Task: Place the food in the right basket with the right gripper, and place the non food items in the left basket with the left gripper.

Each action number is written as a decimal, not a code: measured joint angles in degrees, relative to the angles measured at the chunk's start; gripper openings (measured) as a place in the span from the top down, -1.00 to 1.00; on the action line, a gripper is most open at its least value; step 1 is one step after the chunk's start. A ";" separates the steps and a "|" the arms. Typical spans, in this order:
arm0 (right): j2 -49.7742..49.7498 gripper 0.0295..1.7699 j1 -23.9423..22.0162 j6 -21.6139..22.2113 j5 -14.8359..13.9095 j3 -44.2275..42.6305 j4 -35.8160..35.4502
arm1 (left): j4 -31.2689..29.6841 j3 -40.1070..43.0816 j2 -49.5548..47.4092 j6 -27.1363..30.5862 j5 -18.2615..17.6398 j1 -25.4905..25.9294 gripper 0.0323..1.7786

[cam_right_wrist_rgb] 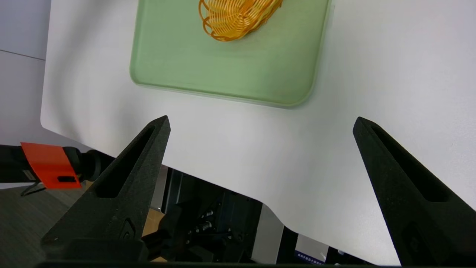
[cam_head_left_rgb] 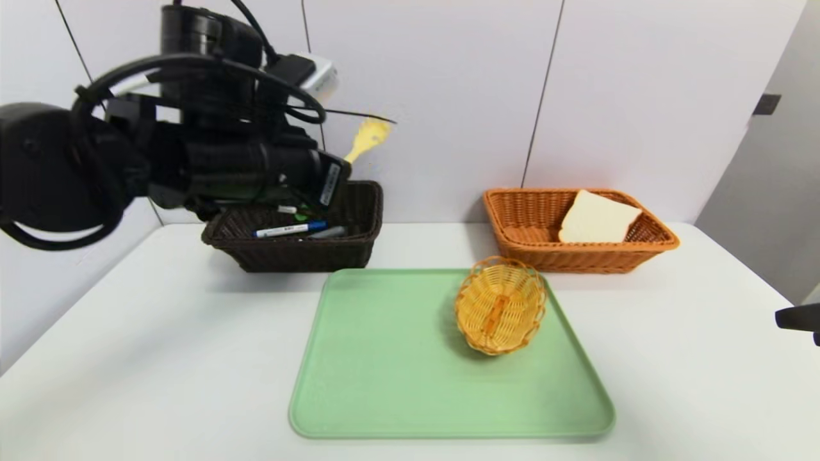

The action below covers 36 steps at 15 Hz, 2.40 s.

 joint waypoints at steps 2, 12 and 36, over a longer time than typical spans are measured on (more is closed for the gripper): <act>-0.20 -0.92 0.00 -0.06 0.00 0.26 -0.05 | 4.38 -2.91 0.22 5.27 -6.55 5.71 0.89; -2.60 -0.92 0.07 -0.41 0.20 0.57 0.06 | 10.25 -3.50 8.55 50.38 -16.45 17.13 0.89; -5.71 -0.92 0.69 -0.04 -0.35 1.85 -0.28 | 10.53 -23.04 21.58 33.60 -13.06 20.68 -0.48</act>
